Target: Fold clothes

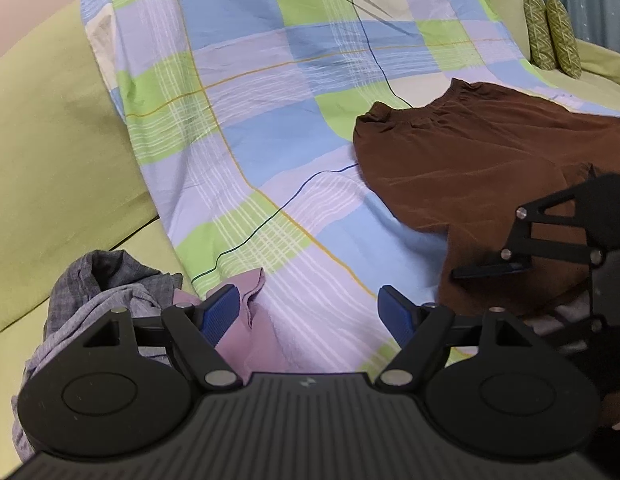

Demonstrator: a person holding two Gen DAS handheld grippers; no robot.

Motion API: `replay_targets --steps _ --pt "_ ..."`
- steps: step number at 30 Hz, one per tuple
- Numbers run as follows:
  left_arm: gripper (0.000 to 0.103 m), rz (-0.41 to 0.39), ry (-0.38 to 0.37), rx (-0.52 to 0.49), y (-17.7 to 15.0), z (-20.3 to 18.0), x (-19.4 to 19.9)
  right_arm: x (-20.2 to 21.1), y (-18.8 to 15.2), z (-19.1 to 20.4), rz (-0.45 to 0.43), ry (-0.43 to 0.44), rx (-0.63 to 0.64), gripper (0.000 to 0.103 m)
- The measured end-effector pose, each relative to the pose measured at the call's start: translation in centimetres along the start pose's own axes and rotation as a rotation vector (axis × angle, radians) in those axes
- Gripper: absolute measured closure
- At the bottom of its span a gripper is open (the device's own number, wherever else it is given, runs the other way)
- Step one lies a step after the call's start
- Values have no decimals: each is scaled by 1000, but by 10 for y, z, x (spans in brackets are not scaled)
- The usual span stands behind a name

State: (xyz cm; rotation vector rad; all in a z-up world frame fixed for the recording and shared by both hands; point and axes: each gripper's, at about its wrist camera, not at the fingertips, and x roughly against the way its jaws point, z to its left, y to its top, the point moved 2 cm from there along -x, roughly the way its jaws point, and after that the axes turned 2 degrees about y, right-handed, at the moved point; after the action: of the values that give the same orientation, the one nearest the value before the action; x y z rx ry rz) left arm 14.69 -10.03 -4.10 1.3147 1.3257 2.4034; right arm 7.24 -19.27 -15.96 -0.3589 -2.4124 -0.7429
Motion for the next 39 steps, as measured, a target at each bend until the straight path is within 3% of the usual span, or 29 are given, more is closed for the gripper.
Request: replay_targets --steps 1,4,8,13,17,21,27,29,31,36,39 --pt "26 -3 -5 -10 1 -1 -2 1 -2 -3 -5 -11 -2 101" --pt "26 -16 -22 -41 5 -4 -9 20 -7 -22 -64 -14 -89 101" --pt "26 -62 -50 -147 20 -11 -26 58 -20 -75 -171 120 -418 102" --pt "26 -121 -75 -303 53 -20 -59 101 -48 -140 -269 154 -646 101" --pt "26 -195 -106 -488 77 -39 -90 132 -81 -187 -317 151 -779 101" --pt "30 -221 -131 -731 96 -62 -130 140 -104 -209 -315 174 -848 101" --pt "49 -267 -169 -1041 110 -87 -177 134 -130 -209 -296 241 -895 101" --pt "91 -246 -158 -1144 107 -93 -186 127 -138 -207 -279 263 -918 101" --pt "95 -198 -151 -1229 105 -96 -188 121 -146 -202 -260 277 -943 101" --pt "97 -151 -183 -1160 153 -98 -148 141 -169 -200 -329 321 -1045 101" --pt "97 -135 -186 -1111 209 -118 -128 176 -192 -215 -419 265 -1124 101"
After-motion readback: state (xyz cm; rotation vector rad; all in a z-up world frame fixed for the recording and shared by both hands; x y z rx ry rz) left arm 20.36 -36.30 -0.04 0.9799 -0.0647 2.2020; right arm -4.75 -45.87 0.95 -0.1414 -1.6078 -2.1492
